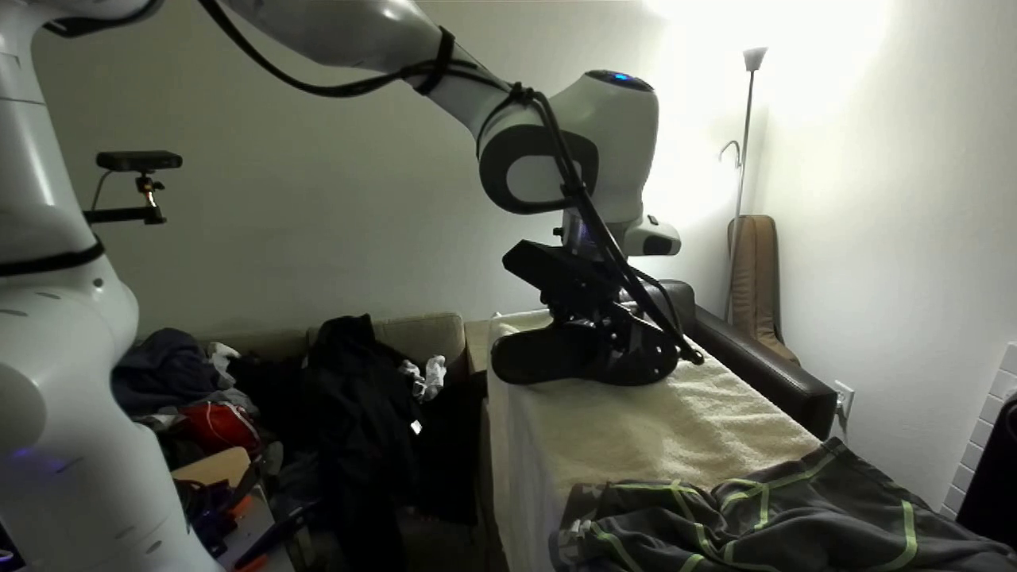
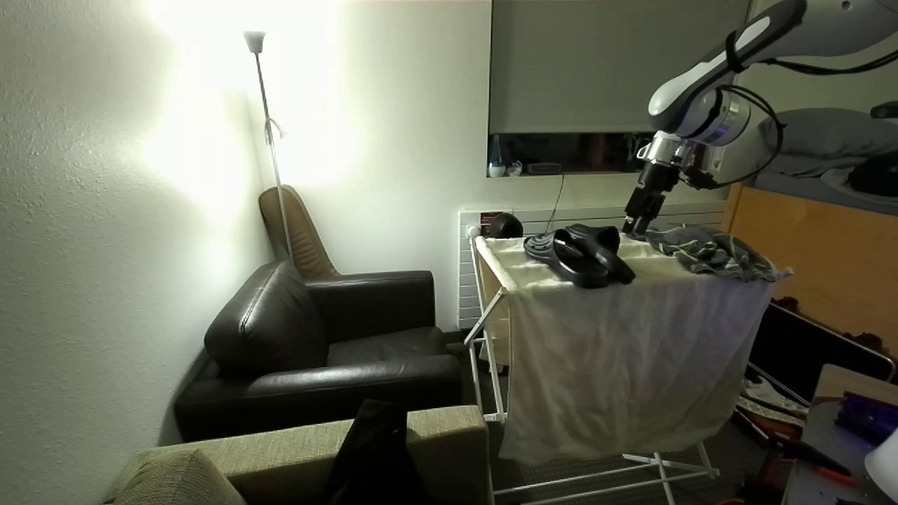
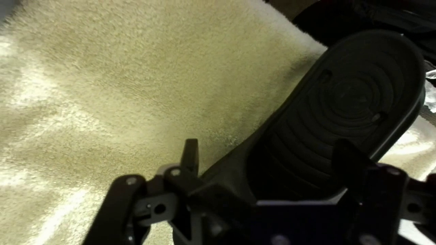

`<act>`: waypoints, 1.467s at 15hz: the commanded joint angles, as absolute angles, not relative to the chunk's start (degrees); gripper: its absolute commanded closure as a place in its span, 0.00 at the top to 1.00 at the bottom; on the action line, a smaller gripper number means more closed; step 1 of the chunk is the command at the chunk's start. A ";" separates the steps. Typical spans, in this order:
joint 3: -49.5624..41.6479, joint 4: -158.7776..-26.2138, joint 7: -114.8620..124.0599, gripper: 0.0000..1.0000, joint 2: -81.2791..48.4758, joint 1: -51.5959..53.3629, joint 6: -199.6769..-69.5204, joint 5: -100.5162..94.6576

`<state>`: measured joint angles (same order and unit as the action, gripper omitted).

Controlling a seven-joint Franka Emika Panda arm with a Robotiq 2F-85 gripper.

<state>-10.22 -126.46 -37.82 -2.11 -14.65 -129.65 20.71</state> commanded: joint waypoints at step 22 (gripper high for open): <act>-9.70 -130.08 -46.71 1.00 1.52 -9.99 -137.07 1.21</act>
<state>-9.77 -128.08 -42.98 0.42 -10.40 -133.38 1.78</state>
